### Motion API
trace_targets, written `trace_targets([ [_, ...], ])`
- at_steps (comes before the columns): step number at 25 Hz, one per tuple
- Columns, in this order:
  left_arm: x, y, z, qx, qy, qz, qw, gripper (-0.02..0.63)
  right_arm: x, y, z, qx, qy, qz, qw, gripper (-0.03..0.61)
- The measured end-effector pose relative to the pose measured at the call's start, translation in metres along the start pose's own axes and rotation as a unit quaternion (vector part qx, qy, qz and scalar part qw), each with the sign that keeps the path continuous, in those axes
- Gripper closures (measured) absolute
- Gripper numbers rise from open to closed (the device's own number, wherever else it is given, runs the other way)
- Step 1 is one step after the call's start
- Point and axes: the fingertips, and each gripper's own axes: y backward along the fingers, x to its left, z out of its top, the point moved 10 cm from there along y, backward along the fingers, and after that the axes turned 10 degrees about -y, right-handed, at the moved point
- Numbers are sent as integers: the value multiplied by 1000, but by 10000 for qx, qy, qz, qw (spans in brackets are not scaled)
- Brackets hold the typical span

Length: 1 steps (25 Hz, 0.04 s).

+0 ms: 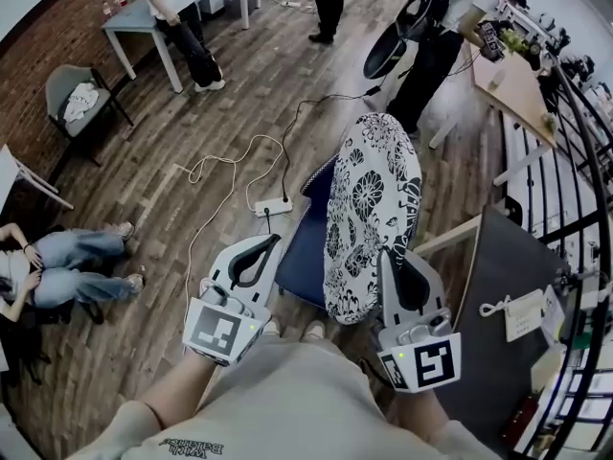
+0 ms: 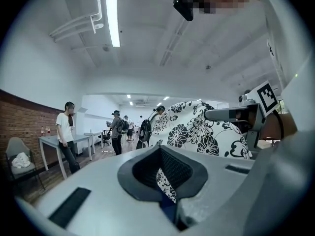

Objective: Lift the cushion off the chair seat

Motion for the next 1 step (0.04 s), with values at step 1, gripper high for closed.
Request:
trace_targets([
  [1, 0, 0, -2, 15, 5, -12, 10000, 611, 1, -1, -1, 3, -3, 0, 10000, 572],
])
